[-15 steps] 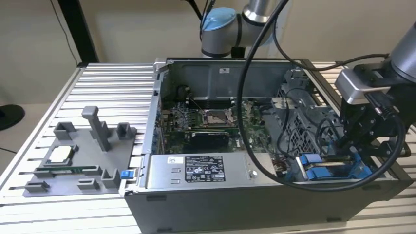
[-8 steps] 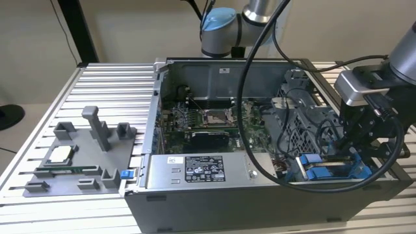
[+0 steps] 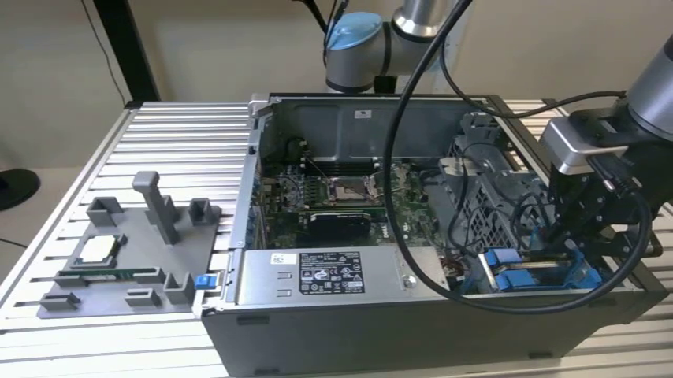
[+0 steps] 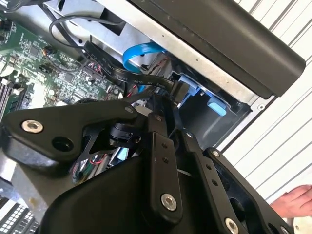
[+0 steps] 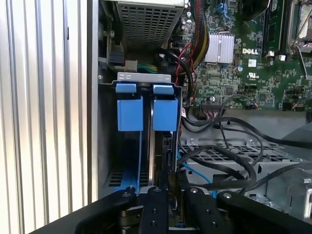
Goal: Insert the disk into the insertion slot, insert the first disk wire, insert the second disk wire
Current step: 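Insert the first disk wire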
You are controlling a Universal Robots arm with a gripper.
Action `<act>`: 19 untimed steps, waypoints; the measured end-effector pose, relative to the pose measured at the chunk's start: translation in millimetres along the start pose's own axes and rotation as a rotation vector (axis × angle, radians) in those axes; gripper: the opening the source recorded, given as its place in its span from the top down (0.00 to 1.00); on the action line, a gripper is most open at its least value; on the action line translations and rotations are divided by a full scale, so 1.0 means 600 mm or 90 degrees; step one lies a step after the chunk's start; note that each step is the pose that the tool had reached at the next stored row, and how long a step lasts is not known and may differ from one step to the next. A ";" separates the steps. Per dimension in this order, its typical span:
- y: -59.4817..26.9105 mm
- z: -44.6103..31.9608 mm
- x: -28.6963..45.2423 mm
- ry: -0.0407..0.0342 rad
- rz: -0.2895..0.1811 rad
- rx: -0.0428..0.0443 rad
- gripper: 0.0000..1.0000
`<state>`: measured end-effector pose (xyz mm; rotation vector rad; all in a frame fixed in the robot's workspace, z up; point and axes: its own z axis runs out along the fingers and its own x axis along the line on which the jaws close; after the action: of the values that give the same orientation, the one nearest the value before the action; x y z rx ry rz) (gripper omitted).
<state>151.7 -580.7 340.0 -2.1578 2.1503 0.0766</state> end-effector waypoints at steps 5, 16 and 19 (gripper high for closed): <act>0.000 0.001 0.000 -0.0001 -0.001 0.0026 1.00; 0.000 0.010 0.001 0.0001 -0.002 0.0037 1.00; 0.000 0.013 0.001 0.0006 -0.002 0.0037 1.00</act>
<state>151.7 -580.7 331.9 -2.1586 2.1447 0.0690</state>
